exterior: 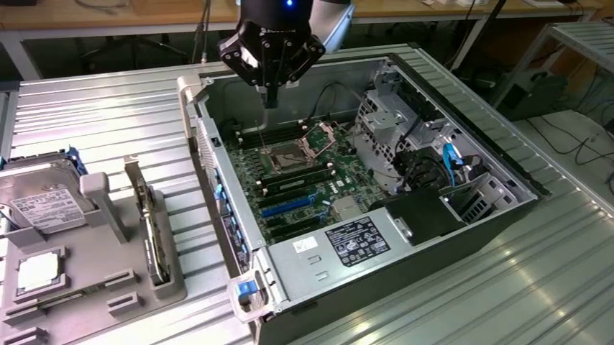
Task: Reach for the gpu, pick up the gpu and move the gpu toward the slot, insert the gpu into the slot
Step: 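Reach for the gpu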
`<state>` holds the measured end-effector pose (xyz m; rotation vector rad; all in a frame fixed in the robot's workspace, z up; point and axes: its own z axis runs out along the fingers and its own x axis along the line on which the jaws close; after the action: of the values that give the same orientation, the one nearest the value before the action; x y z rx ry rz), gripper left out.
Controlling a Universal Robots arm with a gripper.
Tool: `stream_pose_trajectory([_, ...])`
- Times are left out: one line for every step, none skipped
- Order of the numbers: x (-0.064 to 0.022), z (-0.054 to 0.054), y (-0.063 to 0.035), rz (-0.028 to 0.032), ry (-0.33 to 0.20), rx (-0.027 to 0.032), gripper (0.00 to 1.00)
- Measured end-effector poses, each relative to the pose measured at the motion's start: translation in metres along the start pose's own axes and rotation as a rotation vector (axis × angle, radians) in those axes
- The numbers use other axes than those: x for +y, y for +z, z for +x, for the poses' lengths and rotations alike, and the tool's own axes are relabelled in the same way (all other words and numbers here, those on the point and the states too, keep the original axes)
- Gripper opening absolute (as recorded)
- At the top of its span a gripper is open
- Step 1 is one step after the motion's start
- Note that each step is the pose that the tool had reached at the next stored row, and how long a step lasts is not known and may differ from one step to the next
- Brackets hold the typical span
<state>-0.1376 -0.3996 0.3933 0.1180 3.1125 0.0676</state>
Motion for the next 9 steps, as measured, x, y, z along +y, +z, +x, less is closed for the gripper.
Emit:
stream_pose_trajectory([-0.0001,0.0005,0.0,0.0,0.0,0.0,0.11])
stream_pose_trajectory([-0.0002,0.001,0.0,-0.0001,0.0,0.0,0.11])
stream_pose_trajectory([-0.0002,0.0015,0.0,-0.0001,0.0,0.0,0.11])
stream_pose_trajectory([-0.0003,0.002,-0.0001,0.0,0.0,0.0,0.11])
stream_pose_trajectory([-0.0004,0.0025,-0.0001,0.0,0.0,0.0,0.11])
stream_pose_trajectory([-0.0004,0.0031,-0.0001,0.0,0.0,0.0,0.11])
stream_pose_trajectory([-0.0005,0.0034,-0.0001,0.0,0.0,0.0,0.11])
stream_pose_trajectory([-0.0006,0.0038,-0.0001,0.0,0.0,0.0,0.11])
stream_pose_trajectory([-0.0007,0.0043,-0.0001,0.0,0.0,0.0,0.11])
